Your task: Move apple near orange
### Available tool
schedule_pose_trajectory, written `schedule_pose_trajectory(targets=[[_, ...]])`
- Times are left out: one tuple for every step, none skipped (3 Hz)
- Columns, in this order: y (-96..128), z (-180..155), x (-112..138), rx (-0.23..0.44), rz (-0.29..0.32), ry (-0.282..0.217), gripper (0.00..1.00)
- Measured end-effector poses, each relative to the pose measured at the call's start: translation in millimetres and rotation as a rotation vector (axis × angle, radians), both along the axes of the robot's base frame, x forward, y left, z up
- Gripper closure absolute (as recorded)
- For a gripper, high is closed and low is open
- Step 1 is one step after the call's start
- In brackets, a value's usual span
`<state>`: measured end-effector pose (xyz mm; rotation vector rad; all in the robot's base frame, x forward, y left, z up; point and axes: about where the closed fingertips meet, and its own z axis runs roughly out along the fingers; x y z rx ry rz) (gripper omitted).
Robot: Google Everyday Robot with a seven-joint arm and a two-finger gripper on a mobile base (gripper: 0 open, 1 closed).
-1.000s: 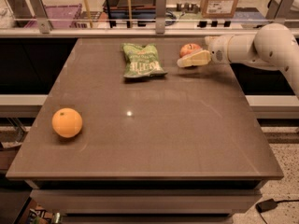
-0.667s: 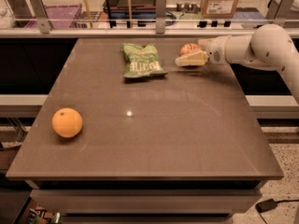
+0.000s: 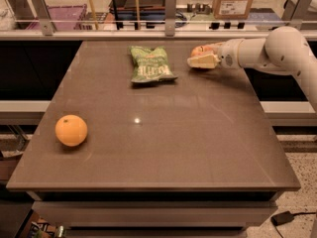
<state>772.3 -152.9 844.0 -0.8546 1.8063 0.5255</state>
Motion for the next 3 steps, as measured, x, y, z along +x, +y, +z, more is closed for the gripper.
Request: schedule_pose_trajectory(targets=[[3.3, -1.6, 0.4, 0.001, 0.005, 0.002, 0.87], [6.0, -2.9, 0.7, 0.002, 0.009, 0.004, 1.00], [8.1, 6.4, -0.4, -0.007, 0.015, 0.005, 1.00]])
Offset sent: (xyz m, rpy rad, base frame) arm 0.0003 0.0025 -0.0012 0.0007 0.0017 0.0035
